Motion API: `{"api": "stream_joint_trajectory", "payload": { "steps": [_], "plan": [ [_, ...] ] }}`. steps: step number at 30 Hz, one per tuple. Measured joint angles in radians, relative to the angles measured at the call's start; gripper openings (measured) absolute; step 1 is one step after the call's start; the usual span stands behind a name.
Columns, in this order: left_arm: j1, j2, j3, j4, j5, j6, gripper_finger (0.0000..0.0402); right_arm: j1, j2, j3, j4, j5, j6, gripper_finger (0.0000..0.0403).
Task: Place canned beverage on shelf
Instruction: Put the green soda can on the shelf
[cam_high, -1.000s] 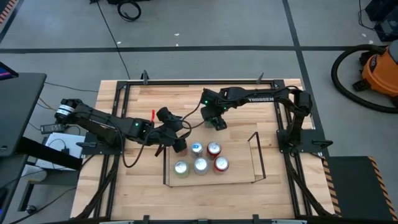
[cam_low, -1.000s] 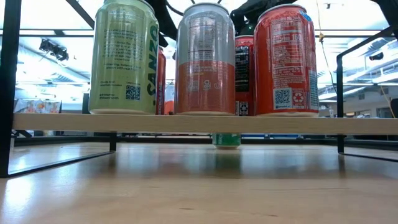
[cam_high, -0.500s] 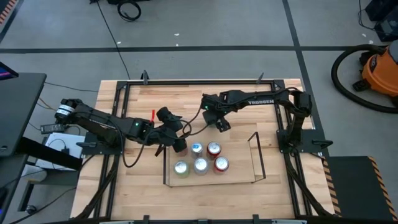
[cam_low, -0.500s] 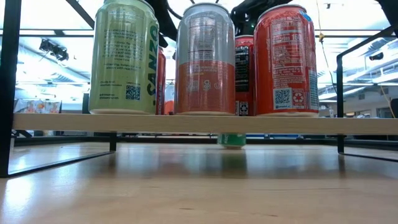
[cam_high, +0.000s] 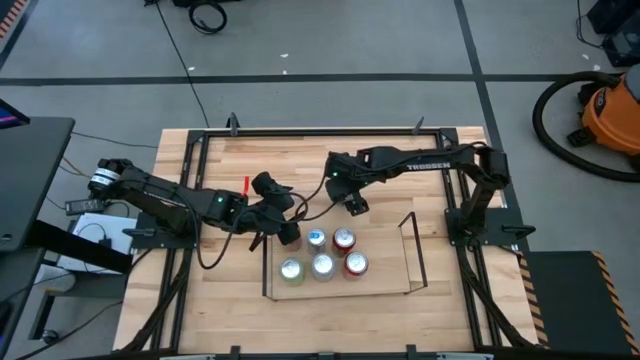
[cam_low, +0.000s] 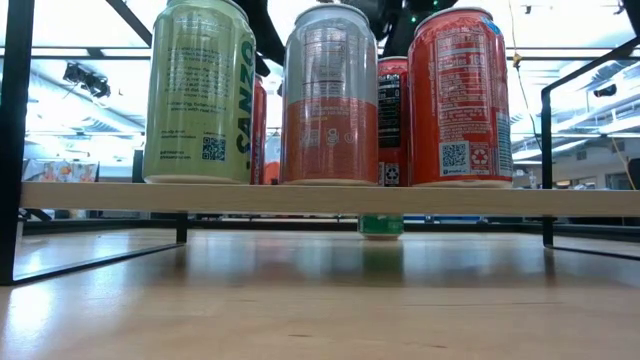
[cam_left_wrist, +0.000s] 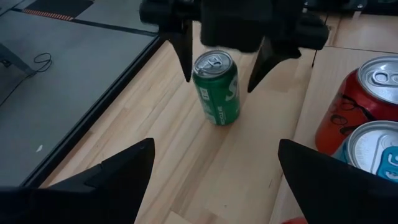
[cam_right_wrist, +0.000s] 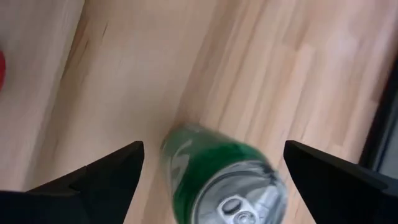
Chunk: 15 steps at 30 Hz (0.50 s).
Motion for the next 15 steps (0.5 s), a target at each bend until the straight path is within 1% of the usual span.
{"api": "stream_joint_trajectory", "payload": {
  "steps": [4,8,10,15],
  "plan": [
    [0.0,0.0,0.0,0.0,0.0,0.0,0.0352,0.011,-0.042,0.0,0.046,0.018,0.123,0.0399],
    [0.0,0.0,0.0,0.0,0.0,0.0,0.0352,0.011,-0.068,0.001,0.086,0.023,0.4,0.0399],
    [0.0,0.0,0.0,0.0,0.0,-0.001,0.0352,0.007,-0.077,0.001,0.072,0.023,0.502,0.0399],
    [0.0,0.0,0.0,0.0,0.009,-0.008,0.0352,0.007,-0.082,-0.004,0.034,0.043,0.64,0.0399]
  ]
}}
